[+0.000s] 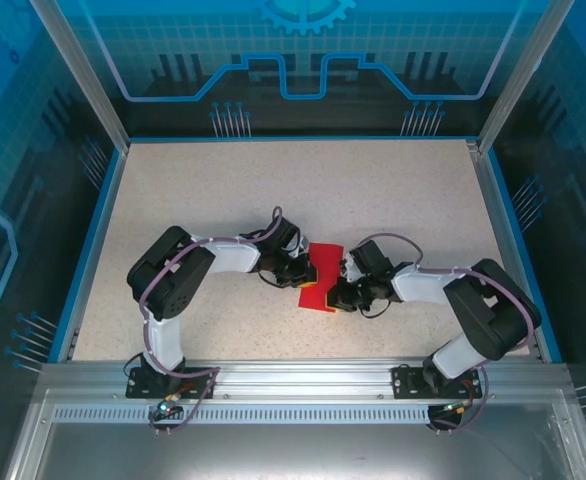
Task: Fold a paper plane with a square sheet of paper (pick it up from the middle)
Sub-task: Fold the triangle a second time at the center of the table.
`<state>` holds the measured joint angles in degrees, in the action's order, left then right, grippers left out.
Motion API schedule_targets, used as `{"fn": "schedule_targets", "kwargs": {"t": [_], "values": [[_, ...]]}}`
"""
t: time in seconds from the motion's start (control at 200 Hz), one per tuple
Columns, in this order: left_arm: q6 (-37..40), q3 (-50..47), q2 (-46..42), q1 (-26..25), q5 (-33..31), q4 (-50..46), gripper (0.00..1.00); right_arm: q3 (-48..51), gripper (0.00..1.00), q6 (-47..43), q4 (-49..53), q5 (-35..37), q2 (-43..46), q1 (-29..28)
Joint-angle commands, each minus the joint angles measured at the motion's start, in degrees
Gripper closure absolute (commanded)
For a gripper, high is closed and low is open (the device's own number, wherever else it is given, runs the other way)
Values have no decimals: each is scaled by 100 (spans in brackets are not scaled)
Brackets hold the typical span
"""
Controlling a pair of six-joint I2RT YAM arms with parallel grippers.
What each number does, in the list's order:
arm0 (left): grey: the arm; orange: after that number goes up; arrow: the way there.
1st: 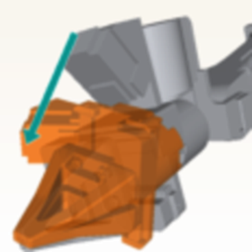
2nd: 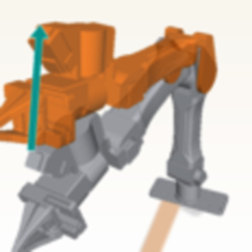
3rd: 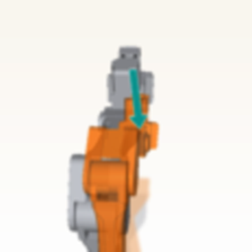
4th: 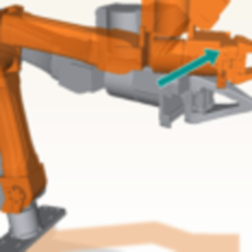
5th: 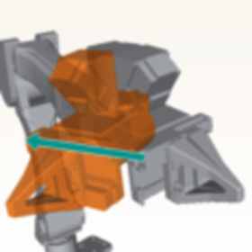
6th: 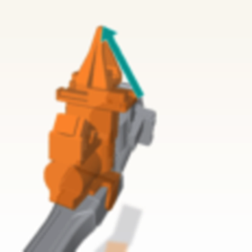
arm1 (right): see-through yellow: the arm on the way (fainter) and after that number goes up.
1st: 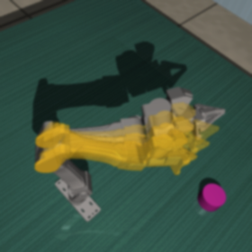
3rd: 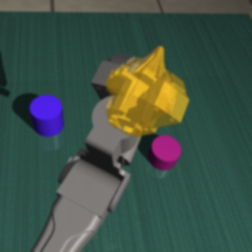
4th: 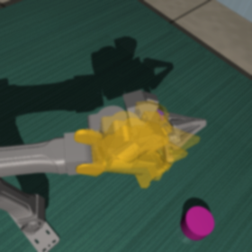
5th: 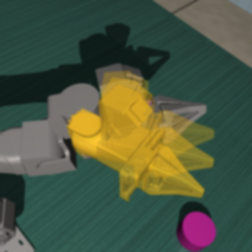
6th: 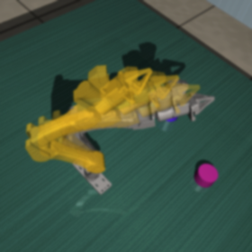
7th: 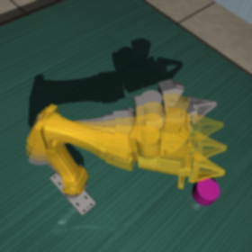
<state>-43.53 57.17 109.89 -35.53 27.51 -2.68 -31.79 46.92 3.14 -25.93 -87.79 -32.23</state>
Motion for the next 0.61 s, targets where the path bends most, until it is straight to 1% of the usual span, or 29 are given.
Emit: {"fn": "schedule_targets", "kwargs": {"t": [0.0,0.17,0.31,0.455,0.6], "values": [[-33,-127,222,22,-259,-253,90,249,93,-68,617,-10,182,-29],[-40,-118,226,13,-231,-219,89,495,93,-8,510,-51,189,33],[-29,-129,209,19,-213,-209,89,534,93,19,592,-70,499,73],[-39,-129,209,15,-200,-179,90,325,92,5,584,-83,797,143],[-37,-105,213,19,-167,-162,89,76,92,169,189,-144,573,156]]}}
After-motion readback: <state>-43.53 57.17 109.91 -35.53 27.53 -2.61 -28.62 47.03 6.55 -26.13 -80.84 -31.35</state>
